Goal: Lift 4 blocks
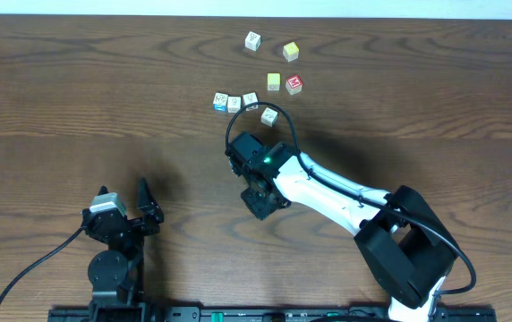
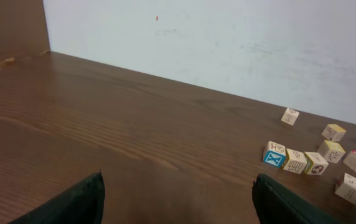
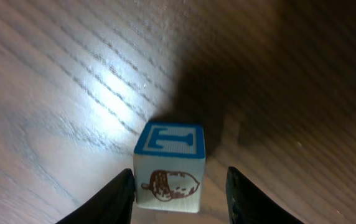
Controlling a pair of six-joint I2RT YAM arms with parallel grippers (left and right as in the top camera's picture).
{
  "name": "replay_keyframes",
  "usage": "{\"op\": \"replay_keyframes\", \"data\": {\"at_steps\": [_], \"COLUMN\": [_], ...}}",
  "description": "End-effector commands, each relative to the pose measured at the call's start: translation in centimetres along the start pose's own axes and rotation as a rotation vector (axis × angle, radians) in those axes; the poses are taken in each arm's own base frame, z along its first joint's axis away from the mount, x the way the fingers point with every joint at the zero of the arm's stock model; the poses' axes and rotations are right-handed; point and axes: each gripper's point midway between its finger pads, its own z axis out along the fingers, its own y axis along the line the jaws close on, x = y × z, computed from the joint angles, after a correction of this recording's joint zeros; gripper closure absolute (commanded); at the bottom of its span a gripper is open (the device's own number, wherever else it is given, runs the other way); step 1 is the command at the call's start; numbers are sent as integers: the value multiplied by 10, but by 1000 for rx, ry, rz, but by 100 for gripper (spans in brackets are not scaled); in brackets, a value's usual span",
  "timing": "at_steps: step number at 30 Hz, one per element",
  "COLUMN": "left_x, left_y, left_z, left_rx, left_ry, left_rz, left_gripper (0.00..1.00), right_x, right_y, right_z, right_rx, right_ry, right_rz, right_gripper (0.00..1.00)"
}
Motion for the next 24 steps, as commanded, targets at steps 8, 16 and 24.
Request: {"op": "replay_keyframes", "data": {"at_steps": [8,16,24], "left_x": [18,18,18], "left_y": [5,5,5], "left_z": [1,1,1], "left_rx": [-20,-20,-20], "left_ry": [54,54,54], "left_rz": [11,11,11], "left_gripper": [24,23,24], "right_x": [-3,-3,-8], "right_y": [2,2,-8], "right_z": [2,2,1], "right_rx": [12,13,64], "right_ry": [-15,-15,-49], "right_rz": [114,178,317], "right_gripper": [64,76,74]}}
